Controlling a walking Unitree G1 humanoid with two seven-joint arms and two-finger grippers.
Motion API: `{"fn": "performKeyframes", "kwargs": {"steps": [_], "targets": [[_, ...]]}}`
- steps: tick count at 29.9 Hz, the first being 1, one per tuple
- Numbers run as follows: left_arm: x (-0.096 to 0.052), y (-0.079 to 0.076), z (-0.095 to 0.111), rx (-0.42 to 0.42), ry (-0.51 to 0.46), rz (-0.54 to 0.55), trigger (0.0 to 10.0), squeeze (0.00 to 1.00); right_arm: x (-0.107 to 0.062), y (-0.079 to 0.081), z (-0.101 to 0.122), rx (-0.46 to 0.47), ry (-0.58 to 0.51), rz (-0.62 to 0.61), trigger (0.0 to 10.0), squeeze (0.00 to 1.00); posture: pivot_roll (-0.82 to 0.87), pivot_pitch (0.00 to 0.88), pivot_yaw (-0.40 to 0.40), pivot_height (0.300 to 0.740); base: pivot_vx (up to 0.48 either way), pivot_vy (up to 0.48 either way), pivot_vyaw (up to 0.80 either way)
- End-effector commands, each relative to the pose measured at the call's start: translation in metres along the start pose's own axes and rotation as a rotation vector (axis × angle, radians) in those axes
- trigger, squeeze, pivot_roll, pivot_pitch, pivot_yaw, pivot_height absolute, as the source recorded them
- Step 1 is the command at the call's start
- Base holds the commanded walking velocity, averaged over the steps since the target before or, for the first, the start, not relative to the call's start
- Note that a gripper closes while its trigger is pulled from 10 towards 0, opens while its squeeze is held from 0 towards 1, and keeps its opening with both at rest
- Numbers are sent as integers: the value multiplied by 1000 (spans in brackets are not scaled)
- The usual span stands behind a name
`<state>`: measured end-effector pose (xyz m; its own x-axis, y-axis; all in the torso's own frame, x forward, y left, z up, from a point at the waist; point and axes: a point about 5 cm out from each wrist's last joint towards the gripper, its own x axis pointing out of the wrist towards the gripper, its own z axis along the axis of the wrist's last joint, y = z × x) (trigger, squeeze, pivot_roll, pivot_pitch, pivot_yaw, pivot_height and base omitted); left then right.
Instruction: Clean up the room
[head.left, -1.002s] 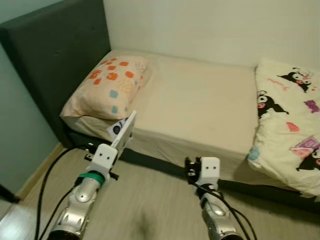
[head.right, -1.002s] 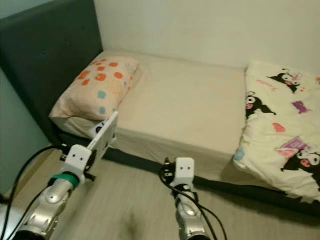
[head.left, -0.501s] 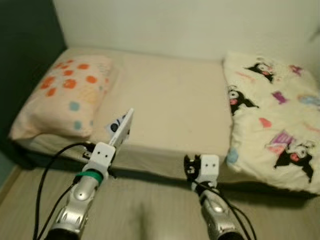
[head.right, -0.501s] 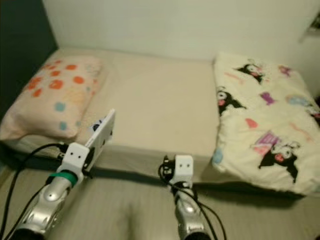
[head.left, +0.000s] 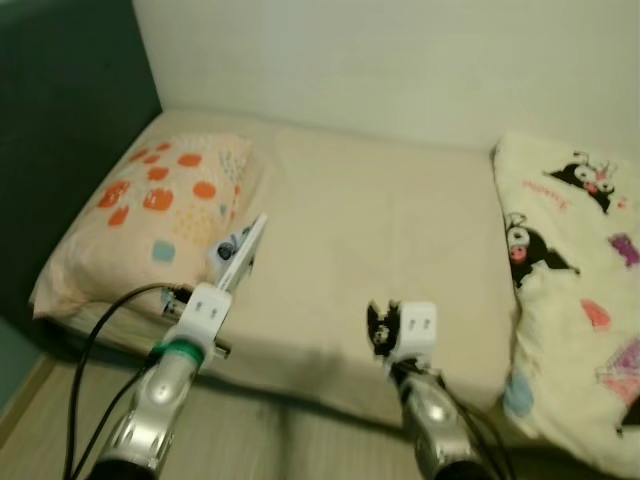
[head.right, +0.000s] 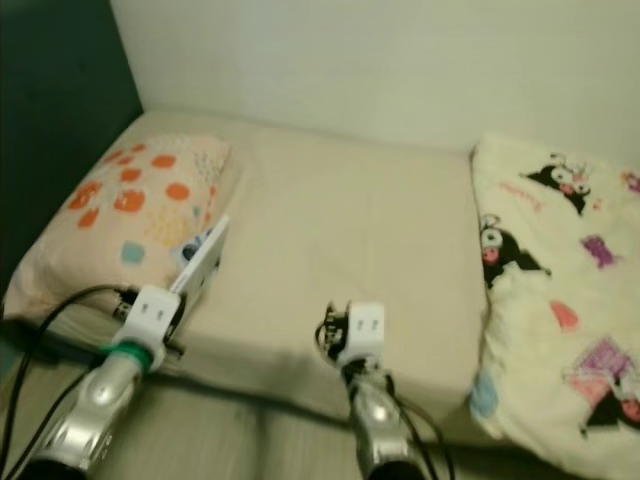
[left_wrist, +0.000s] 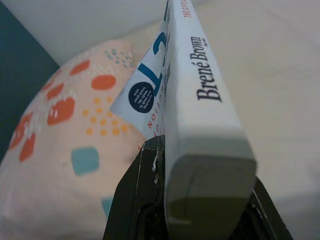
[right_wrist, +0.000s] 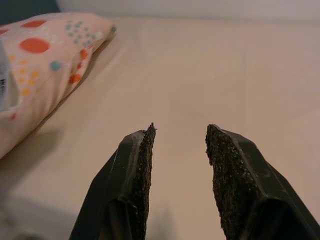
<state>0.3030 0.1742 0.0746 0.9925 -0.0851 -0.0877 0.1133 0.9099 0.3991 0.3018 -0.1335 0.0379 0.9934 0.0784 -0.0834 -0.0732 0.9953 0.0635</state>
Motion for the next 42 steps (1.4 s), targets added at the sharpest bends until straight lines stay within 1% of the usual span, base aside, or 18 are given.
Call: {"fn": "performKeyframes", "kwargs": {"steps": [1,5,7,8,9,10,11,12,13,14,17,29,30,32,36,39,40,42], "targets": [[1,-7,7,13,-47,-19,10000,0,-4,-4,-5,3,18,-21,10000,0,58,4,41,740,480,0,0],[1,-7,6,18,-47,-23,10000,0,-4,-4,-6,2,18,-21,10000,0,58,4,41,740,432,0,0],[1,-7,7,37,-54,-33,10000,0,-4,-4,-6,1,18,-22,10000,0,57,9,42,740,300,0,0],[0,-11,9,160,-95,-80,10000,0,-4,-4,-6,0,18,-22,10000,0,58,12,45,740,0,0,0],[-3,-17,8,307,-138,-144,10000,0,-4,-3,-6,0,17,-23,10000,0,59,12,46,740,0,0,0],[-6,-20,4,411,-159,-184,10000,0,-4,-3,-6,-1,17,-23,10000,0,54,13,49,740,0,0,0],[-6,-20,4,411,-159,-184,10000,0,-4,-3,-6,-1,17,-23,10000,0,54,13,49,740,0,0,0],[-7,-22,1,487,-172,-209,10000,0,-5,-2,-6,-1,16,-24,10000,0,54,13,49,740,0,0,0],[-7,-22,1,487,-172,-209,10000,0,-5,-2,-6,-1,16,-24,10000,0,54,13,49,740,0,0,0],[-6,-21,-3,551,-164,-201,10000,0,-5,-2,-6,-2,16,-23,10000,0,54,13,49,740,0,0,0],[-1,-14,-9,641,-130,-176,10000,0,-5,-2,-6,-5,14,-21,10000,0,57,20,49,740,0,0,0],[9,-7,-11,720,-117,-136,10000,0,-5,-1,-4,-18,1,-10,10000,0,45,33,44,740,0,0,0],[12,-5,-12,745,-111,-124,10000,0,-4,0,-2,-22,-5,-6,10000,0,45,33,44,740,0,0,0],[13,-4,-13,756,-110,-120,10000,0,-4,1,-2,-23,-7,-5,10000,0,45,33,44,740,0,0,0],[14,-3,-13,745,-104,-109,10000,0,-4,1,0,-22,-14,-3,10000,0,38,43,42,740,0,0,0],[16,-3,-14,695,-89,-91,10000,0,-4,2,1,-21,-22,-2,10000,0,33,47,42,740,0,0,0],[16,-3,-14,695,-89,-91,10000,0,-4,2,1,-21,-22,-2,10000,0,33,47,42,740,0,0,0],[15,-8,-12,661,-107,-90,10000,0,-4,1,2,-26,-25,-2,10000,0,28,46,42,725,0,0,0]]}}
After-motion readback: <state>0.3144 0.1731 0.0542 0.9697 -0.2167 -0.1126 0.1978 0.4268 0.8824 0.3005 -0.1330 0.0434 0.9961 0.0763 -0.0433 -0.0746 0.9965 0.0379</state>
